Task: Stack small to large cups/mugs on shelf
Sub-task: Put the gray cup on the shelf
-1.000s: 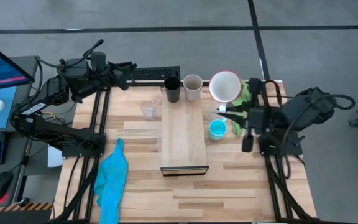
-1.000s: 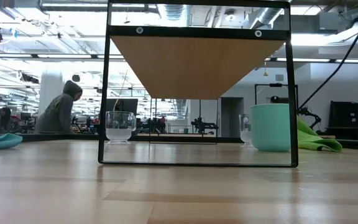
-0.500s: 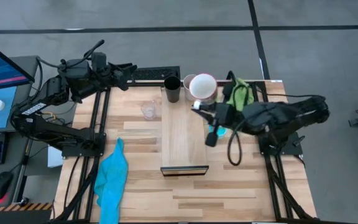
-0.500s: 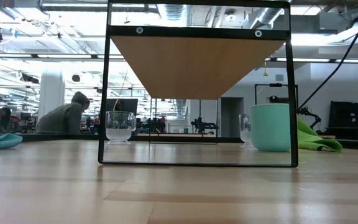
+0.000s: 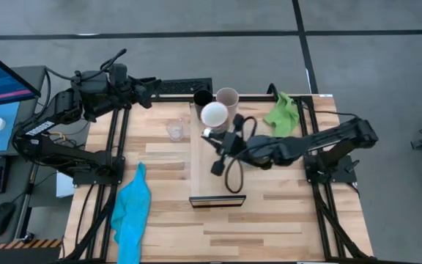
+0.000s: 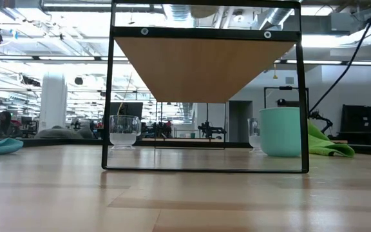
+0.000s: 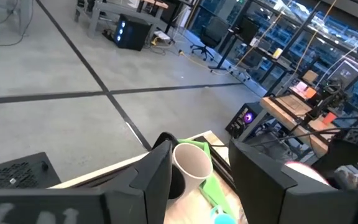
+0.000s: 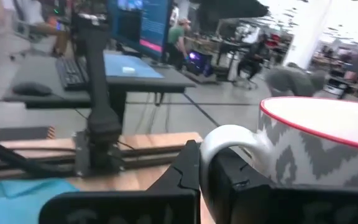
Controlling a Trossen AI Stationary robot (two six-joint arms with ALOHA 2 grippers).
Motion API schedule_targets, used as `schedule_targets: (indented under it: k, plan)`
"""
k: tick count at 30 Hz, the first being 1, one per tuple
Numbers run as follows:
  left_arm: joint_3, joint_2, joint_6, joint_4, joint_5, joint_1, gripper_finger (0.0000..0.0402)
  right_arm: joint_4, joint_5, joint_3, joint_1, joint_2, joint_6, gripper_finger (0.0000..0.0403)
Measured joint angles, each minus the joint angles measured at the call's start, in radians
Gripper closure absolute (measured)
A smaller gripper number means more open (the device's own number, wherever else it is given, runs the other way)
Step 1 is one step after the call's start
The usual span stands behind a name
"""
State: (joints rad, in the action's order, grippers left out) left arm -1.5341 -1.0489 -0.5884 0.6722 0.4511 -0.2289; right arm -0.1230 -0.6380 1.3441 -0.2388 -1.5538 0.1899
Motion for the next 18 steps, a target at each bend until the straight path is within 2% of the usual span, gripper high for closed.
schedule_targets:
  k: [8, 11, 15, 18]
  plan:
    - [0.000, 0.002, -0.003, 0.023, -0.024, 0.000, 0.0251, -0.240, 0.118, -0.001, 0.056, -0.143, -0.045, 0.0378]
    - [0.000, 0.002, -0.004, 0.041, -0.035, 0.000, 0.0251, -0.331, 0.119, -0.042, 0.064, -0.161, -0.073, 0.0378]
    - [0.000, 0.002, -0.018, 0.062, -0.041, 0.000, 0.0251, -0.454, 0.108, -0.161, 0.057, -0.120, -0.115, 0.0378]
    - [0.000, 0.002, -0.020, 0.067, -0.042, 0.000, 0.0251, -0.493, 0.051, -0.241, 0.043, -0.053, -0.110, 0.0378]
